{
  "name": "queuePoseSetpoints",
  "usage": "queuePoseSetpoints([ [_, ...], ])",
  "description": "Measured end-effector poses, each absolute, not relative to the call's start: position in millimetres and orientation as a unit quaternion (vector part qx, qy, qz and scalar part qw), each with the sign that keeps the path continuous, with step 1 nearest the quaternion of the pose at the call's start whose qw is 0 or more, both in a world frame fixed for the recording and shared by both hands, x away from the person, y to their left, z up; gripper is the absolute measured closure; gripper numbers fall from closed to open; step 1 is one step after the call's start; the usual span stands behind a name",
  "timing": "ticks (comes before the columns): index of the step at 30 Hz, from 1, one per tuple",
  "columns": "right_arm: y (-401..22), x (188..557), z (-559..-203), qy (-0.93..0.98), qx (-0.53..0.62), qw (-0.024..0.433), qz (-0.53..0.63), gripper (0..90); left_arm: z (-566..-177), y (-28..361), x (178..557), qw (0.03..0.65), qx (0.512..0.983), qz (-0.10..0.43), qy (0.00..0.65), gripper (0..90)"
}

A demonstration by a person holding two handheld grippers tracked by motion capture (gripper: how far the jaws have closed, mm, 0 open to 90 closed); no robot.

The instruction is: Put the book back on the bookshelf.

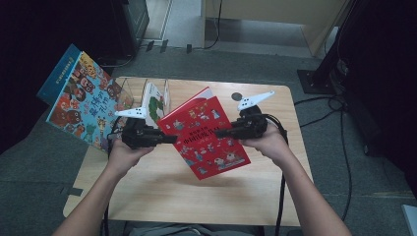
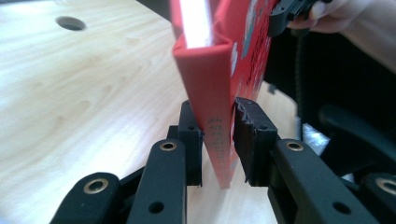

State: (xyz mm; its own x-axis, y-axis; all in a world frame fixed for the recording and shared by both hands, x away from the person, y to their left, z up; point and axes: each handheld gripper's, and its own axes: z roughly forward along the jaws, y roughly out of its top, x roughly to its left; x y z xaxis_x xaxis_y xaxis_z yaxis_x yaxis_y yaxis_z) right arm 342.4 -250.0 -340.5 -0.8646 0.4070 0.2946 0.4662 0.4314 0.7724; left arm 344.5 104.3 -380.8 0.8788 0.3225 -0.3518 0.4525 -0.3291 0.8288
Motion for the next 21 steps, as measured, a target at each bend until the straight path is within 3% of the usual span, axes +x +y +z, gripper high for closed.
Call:
queuePoseSetpoints([
  [5, -243, 344, -340, -0.854, -0.261, 0.011, -0.451, 66.2, -364, 104, 338, 0.518, 0.830, -0.024, 0.206, 77.9],
  [14, -239, 346, -345, -0.862, -0.255, 0.002, -0.438, 63.8, -345, 100, 337, 0.485, 0.855, 0.012, 0.181, 78.8],
  [21, -238, 349, -353, -0.862, -0.257, -0.004, -0.437, 61.2, -347, 95, 339, 0.455, 0.874, 0.008, 0.171, 80.1],
])
